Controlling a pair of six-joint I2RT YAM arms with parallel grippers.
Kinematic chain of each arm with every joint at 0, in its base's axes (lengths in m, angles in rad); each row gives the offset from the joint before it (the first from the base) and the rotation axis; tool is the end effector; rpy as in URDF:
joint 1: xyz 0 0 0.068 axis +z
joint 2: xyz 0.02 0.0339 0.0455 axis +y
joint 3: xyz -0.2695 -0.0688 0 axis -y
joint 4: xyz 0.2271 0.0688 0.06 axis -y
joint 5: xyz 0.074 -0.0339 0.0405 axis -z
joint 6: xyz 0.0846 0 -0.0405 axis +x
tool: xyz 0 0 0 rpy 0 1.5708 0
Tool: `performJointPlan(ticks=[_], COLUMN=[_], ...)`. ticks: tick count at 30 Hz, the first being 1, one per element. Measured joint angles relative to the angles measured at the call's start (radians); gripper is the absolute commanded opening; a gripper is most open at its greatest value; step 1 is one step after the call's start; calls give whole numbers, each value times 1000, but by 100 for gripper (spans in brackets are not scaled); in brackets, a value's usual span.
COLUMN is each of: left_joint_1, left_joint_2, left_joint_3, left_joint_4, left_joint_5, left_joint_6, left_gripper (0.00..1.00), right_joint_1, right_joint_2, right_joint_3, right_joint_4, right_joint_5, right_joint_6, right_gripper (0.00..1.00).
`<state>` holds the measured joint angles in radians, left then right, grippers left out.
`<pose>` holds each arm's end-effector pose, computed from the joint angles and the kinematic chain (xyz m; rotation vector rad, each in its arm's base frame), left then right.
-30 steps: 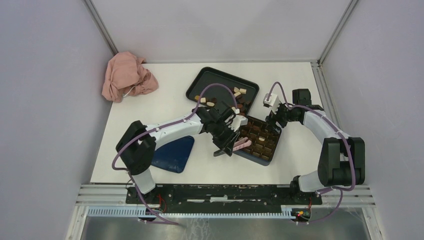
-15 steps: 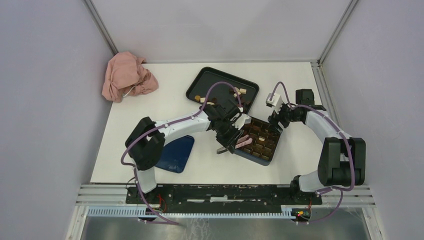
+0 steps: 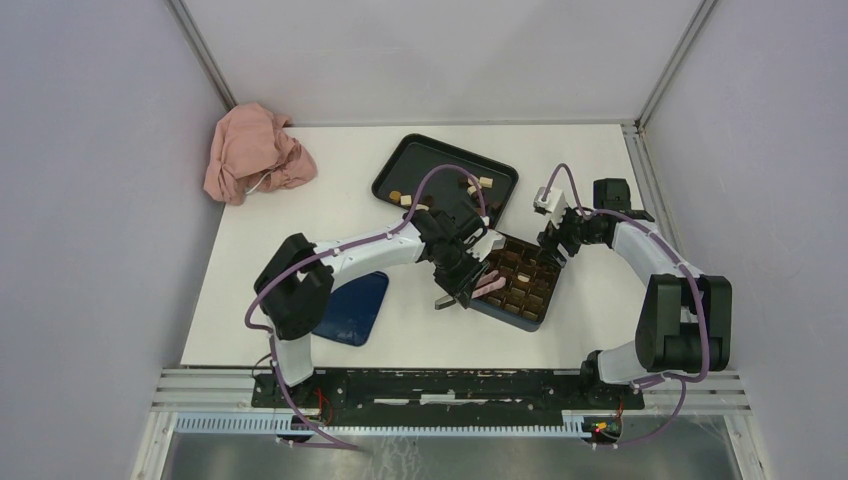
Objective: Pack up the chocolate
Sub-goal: Place the fake chocolate in the packing box.
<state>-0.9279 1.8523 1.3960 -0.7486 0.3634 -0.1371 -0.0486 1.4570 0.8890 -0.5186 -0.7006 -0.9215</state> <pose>0.2037 -0.3221 0.1832 1.2165 2.6569 -0.7366 0.2800 0.0410 0.1869 -1.1890 2.0460 0.4904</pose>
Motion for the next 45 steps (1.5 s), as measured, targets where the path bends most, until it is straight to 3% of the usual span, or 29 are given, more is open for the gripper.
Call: performJointPlan(ticks=[11, 25, 35, 45], left_joint_1=[0, 21, 260, 474], left_joint_2=[0, -22, -80, 94], left_joint_3=[15, 35, 82, 297], left_joint_4=[-7, 23, 128, 82], left_joint_5=[-1, -5, 41, 40], left_joint_6=[0, -21, -43, 26], left_gripper=[41, 38, 38, 38], right_joint_1=[-6, -28, -46, -46], right_joint_2=[0, -35, -108, -177], right_joint_3=[0, 1, 30, 41], right_joint_4=[-12, -22, -25, 19], right_joint_5=[-10, -36, -75, -164], right_joint_6=[-4, -10, 28, 95], right_gripper=[78, 78, 78, 78])
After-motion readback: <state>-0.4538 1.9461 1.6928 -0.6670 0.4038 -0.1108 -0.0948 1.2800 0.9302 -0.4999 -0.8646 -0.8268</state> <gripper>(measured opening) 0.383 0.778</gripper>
